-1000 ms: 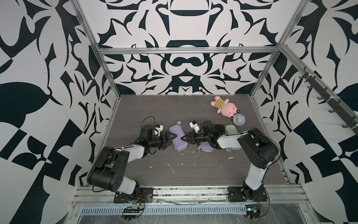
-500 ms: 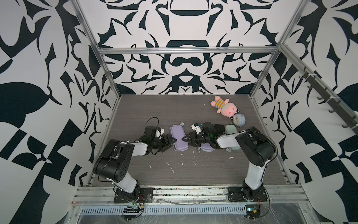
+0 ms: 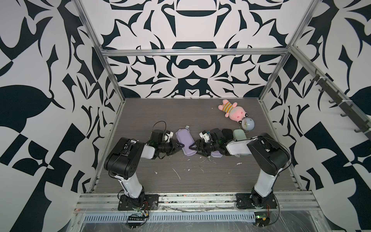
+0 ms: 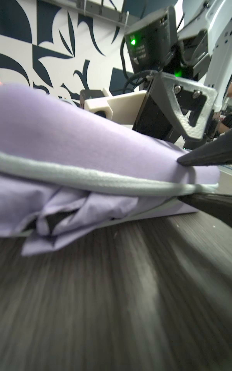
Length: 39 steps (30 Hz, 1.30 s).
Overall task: Put umbrellas into zippered umbrella sleeves
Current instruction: Pick up the umbrella sleeve at the center of the board.
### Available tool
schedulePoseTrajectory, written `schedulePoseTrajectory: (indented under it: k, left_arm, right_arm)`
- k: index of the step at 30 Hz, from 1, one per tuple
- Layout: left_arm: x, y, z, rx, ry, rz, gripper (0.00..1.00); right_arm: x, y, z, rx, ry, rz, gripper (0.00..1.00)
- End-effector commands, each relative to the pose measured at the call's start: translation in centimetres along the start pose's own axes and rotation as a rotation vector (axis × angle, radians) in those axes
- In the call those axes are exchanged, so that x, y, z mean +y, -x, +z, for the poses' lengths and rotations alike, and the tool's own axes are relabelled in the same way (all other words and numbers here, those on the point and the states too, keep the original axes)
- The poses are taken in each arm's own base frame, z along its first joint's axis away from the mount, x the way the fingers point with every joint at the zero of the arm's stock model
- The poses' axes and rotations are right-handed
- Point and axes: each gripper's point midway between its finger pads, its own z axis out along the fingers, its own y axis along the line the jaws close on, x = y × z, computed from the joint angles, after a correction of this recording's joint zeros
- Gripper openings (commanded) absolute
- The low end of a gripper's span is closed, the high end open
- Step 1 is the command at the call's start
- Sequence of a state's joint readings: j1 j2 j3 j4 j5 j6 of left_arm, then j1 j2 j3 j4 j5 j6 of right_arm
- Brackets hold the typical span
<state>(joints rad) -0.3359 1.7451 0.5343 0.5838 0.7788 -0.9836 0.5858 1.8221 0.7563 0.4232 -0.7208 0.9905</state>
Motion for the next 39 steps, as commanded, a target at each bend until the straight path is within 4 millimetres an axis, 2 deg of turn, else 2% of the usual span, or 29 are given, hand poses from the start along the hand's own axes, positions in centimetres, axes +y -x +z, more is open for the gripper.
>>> schedulePoseTrajectory:
  k: [1, 5, 9, 12, 15, 16, 18, 20, 22, 24, 27, 30, 33, 36, 37, 39]
  left_arm:
    - [5.0, -1.9, 0.2, 0.004, 0.120, -0.204, 0.16]
    - [4.8, -2.5, 1.3, 0.026, 0.113, -0.206, 0.10]
    - [4.3, -2.7, 2.5, 0.038, 0.076, -0.211, 0.07]
    - [3.7, -2.5, 2.6, 0.036, 0.049, -0.208, 0.05]
    - [2.5, -2.1, 2.0, 0.031, 0.011, -0.201, 0.07]
    - [1.8, -1.6, 1.4, 0.019, -0.010, -0.201, 0.11]
    - [0.1, -0.4, -0.6, -0.025, -0.051, -0.185, 0.28]
    - [-0.8, 0.6, -3.1, -0.081, -0.022, -0.156, 0.44]
    - [-0.6, 0.8, -4.9, -0.129, 0.063, -0.111, 0.57]
    - [-0.2, 0.7, -5.9, -0.166, 0.122, -0.077, 0.67]
    - [1.4, 0.6, -5.6, -0.166, 0.149, -0.110, 0.73]
    - [1.3, 1.2, -4.5, -0.147, 0.096, -0.133, 0.81]
    - [-0.3, 1.8, -3.9, -0.159, 0.053, -0.096, 0.84]
    - [-2.9, 2.5, -3.8, -0.177, -0.008, -0.046, 0.84]
    - [-3.5, 2.6, -3.9, -0.184, -0.022, -0.034, 0.88]
    - [-3.9, 2.7, -4.2, -0.199, -0.035, -0.020, 0.90]
  right_arm:
    - [-2.3, -0.5, 0.8, -0.004, -0.049, 0.035, 0.72]
    - [-1.5, 0.8, 2.1, -0.040, 0.030, 0.049, 0.72]
    - [0.3, 1.6, 3.3, -0.072, 0.126, 0.050, 0.62]
    - [1.1, 1.8, 3.4, -0.086, 0.145, 0.037, 0.44]
    - [1.3, 2.1, 2.8, -0.106, 0.147, 0.032, 0.20]
    - [1.2, 2.1, 2.6, -0.111, 0.147, 0.034, 0.15]
    - [1.1, 2.3, 2.2, -0.120, 0.146, 0.045, 0.09]
    - [1.3, 2.5, 1.6, -0.130, 0.169, 0.060, 0.04]
    - [1.8, 2.7, 1.1, -0.136, 0.198, 0.078, 0.01]
    - [2.7, 2.8, 0.6, -0.137, 0.238, 0.099, 0.00]
    - [4.1, 2.7, 0.1, -0.131, 0.293, 0.124, 0.00]
    - [5.7, 2.6, -0.6, -0.124, 0.371, 0.153, 0.00]
    - [7.1, 1.8, -0.9, -0.090, 0.408, 0.160, 0.00]
    - [7.5, 0.2, -0.4, -0.035, 0.379, 0.145, 0.00]
    - [7.5, -0.2, -0.3, -0.024, 0.367, 0.137, 0.00]
    - [7.6, -0.5, -0.4, -0.017, 0.358, 0.131, 0.00]
